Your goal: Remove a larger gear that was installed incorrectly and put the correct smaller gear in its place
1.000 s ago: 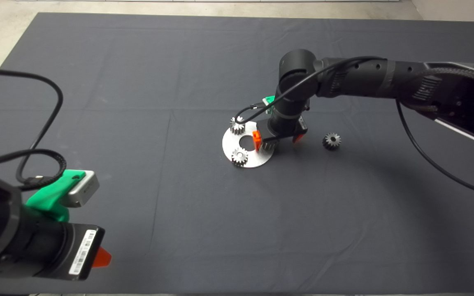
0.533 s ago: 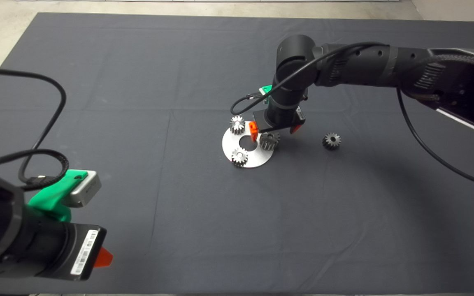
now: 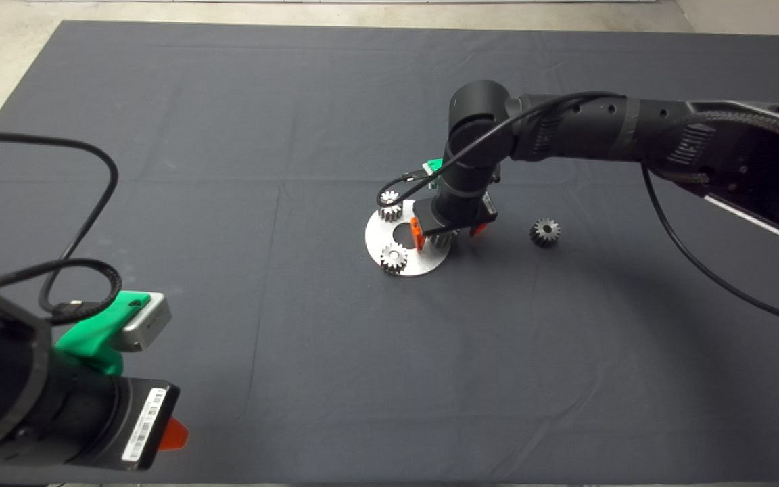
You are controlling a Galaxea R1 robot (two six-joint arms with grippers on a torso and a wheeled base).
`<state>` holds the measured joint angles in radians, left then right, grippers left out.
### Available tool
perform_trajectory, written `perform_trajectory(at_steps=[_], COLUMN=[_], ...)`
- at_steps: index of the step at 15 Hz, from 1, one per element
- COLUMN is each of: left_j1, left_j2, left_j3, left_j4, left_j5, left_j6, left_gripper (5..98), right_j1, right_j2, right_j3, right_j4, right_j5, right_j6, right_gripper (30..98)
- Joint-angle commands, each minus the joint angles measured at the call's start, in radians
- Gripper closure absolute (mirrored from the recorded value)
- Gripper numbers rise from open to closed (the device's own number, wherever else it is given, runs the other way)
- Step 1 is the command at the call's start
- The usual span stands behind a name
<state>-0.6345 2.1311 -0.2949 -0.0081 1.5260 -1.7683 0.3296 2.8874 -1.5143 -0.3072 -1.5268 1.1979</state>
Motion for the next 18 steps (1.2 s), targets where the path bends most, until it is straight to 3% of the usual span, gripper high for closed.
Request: perform_trajectory(at_steps=[1, 14, 18], left_j1=[-0.001, -0.001, 0.002], left_j2=[0.005, 0.025, 0.025], left_j3=[0.011, 0.011, 0.011], left_j4=[0.022, 0.034, 0.036], left_j5=[0.026, 0.026, 0.026], left_j6=[-0.007, -0.037, -0.037], left_gripper=[54.3, 54.3, 54.3], right_j1=[0.009, 0.023, 0.025], right_j2=[0.007, -0.001, -0.004], right_j3=[0.031, 0.072, 0.079], right_j4=[-0.035, -0.055, -0.079], right_j5=[-0.076, -0.079, -0.081], right_j6=[0.006, 0.008, 0.008], right_gripper=[43.7, 43.7, 49.7])
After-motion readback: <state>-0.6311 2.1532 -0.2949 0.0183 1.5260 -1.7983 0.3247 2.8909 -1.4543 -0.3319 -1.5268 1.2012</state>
